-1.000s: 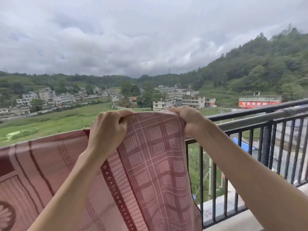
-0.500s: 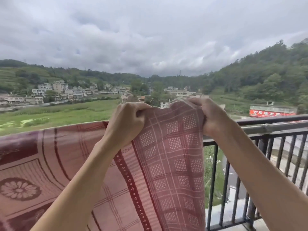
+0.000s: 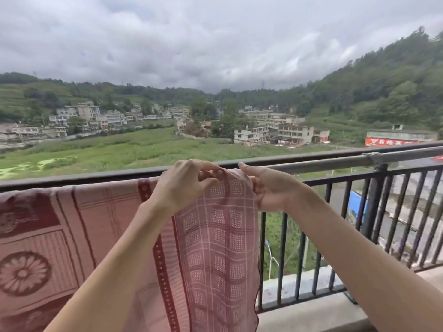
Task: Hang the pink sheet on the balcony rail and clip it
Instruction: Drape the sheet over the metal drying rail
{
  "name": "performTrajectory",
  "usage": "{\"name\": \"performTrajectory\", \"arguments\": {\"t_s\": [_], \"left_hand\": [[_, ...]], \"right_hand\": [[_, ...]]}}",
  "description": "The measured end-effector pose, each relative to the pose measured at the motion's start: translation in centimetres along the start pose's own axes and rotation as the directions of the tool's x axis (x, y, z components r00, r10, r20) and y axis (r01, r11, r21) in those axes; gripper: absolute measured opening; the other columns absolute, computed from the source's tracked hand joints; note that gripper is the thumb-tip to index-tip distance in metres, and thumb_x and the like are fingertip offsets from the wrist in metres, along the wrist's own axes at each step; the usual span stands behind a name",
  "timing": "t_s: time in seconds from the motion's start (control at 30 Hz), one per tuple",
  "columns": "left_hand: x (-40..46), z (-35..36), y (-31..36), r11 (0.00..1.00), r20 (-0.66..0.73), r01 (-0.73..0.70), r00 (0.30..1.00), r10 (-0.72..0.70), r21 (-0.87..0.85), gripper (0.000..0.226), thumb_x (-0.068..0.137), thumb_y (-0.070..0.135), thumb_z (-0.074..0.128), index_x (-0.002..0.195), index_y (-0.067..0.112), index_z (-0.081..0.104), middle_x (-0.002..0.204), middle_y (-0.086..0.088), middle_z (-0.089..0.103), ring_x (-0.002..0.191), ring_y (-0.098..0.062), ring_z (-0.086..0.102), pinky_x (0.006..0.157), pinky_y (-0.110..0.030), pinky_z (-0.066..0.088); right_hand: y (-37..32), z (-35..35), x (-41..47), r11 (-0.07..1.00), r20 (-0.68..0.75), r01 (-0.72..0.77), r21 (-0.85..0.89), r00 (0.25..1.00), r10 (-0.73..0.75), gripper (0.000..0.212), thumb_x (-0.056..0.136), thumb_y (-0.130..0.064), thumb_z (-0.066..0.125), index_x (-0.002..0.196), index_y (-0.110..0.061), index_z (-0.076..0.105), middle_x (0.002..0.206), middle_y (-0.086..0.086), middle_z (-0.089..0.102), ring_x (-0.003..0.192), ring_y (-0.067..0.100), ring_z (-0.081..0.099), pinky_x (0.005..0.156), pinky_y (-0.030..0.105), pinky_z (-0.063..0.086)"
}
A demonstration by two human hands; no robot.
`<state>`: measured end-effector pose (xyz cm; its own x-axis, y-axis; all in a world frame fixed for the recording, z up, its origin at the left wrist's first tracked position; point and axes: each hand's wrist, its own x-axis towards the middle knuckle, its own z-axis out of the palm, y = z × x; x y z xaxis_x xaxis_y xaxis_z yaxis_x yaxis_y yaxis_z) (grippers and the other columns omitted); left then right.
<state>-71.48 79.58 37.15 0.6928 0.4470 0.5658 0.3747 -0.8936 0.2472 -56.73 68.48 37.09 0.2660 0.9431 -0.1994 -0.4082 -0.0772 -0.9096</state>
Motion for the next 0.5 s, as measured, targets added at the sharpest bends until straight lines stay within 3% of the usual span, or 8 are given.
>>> {"name": "performTrajectory", "arguments": {"t_s": [0.1, 0.27, 0.5], "left_hand": [[0.3, 0.4, 0.2, 1.000, -0.044, -0.019, 0.999, 0.020, 0.014, 0.029, 0.085, 0.032, 0.062, 0.114, 0.030, 0.065, 0.105, 0.005, 0.071, 0.091, -0.012, 0.064, 0.073, -0.028, 0.050], [1.4, 0.8, 2.2, 0.993, -0.154, -0.100, 0.984, 0.090, -0.062, 0.021, 0.089, 0.022, 0.057, 0.107, 0.020, 0.069, 0.098, 0.000, 0.073, 0.079, -0.016, 0.067, 0.069, -0.038, 0.056], [3.0, 3.6, 5.3, 0.993, -0.106, -0.114, 0.988, 0.110, -0.035, 0.026, 0.087, 0.036, 0.058, 0.109, 0.024, 0.068, 0.098, 0.002, 0.073, 0.082, -0.014, 0.066, 0.068, -0.033, 0.056]], "right_hand": [[-1.1, 0.4, -0.1, 0.998, -0.018, 0.031, -0.050, 0.999, -0.032, 0.030, 0.097, -0.023, 0.045, 0.084, -0.003, 0.063, 0.063, 0.007, 0.068, 0.054, 0.017, 0.067, 0.059, 0.032, 0.058], [-4.0, -0.7, -1.2, 0.987, -0.161, 0.156, -0.050, 0.974, -0.162, 0.022, 0.097, -0.014, 0.045, 0.078, -0.005, 0.054, 0.048, 0.007, 0.062, 0.041, 0.016, 0.061, 0.046, 0.032, 0.055], [-5.1, -5.9, -2.0, 0.978, -0.242, 0.144, -0.152, 0.954, -0.177, 0.017, 0.095, -0.013, 0.047, 0.081, -0.006, 0.053, 0.050, 0.006, 0.062, 0.044, 0.016, 0.062, 0.052, 0.028, 0.056]]}}
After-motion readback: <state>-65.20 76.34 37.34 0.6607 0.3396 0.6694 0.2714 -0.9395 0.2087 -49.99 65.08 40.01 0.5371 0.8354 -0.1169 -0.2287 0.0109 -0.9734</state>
